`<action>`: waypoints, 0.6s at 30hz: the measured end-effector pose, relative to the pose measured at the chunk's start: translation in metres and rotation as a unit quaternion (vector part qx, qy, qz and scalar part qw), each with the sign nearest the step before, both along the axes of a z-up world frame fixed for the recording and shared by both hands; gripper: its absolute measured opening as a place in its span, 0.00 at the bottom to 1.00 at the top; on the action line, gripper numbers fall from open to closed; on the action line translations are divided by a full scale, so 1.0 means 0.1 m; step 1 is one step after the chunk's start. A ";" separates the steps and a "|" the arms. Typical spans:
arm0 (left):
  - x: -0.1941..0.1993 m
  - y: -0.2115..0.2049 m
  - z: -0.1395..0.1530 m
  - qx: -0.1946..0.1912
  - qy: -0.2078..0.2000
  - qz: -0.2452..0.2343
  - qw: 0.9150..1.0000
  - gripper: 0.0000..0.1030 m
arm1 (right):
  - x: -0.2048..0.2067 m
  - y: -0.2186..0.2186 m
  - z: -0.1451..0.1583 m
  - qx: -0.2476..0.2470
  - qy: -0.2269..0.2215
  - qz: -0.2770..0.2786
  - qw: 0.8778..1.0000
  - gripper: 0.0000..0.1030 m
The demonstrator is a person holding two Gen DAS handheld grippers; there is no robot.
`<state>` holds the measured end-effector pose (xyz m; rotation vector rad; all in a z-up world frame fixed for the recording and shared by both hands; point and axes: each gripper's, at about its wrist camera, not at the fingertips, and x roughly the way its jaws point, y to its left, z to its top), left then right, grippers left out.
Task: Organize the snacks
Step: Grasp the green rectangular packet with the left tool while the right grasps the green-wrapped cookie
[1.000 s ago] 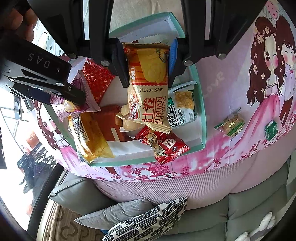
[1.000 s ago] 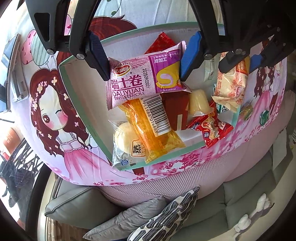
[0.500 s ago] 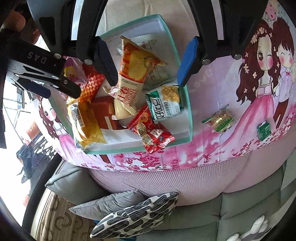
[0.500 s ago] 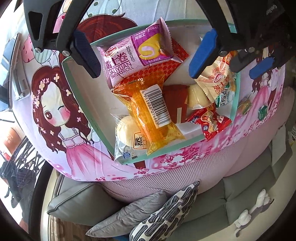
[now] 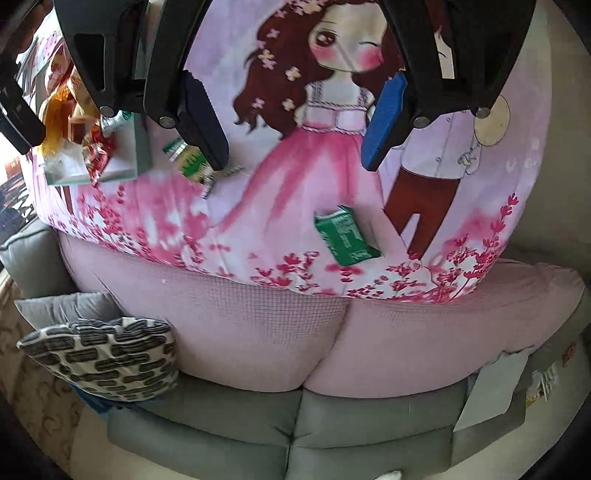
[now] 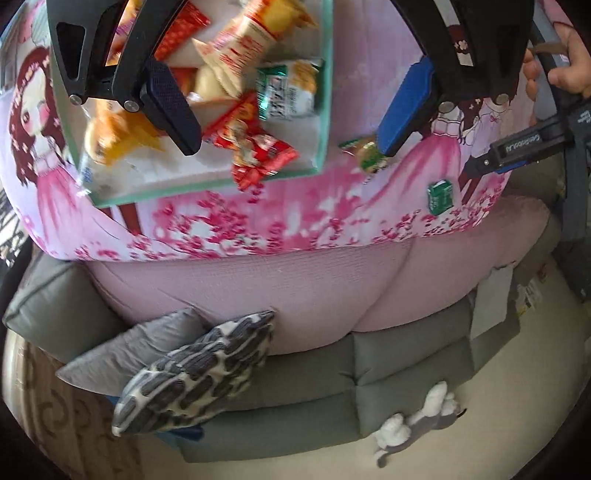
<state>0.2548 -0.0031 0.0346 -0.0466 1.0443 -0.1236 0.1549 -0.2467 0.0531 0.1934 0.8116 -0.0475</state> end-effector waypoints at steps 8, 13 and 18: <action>0.80 0.38 -0.46 -0.040 0.092 0.013 0.995 0.73 | 0.87 0.86 -0.61 -0.050 0.088 0.111 0.989 0.94; 1.09 0.36 -0.73 -0.055 0.126 0.017 0.990 0.72 | 1.12 0.95 -0.94 -0.057 0.128 0.122 0.983 0.87; 1.28 0.33 -0.86 -0.051 0.139 0.028 0.989 0.61 | 1.20 0.99 -1.06 -0.066 0.141 0.137 0.978 0.73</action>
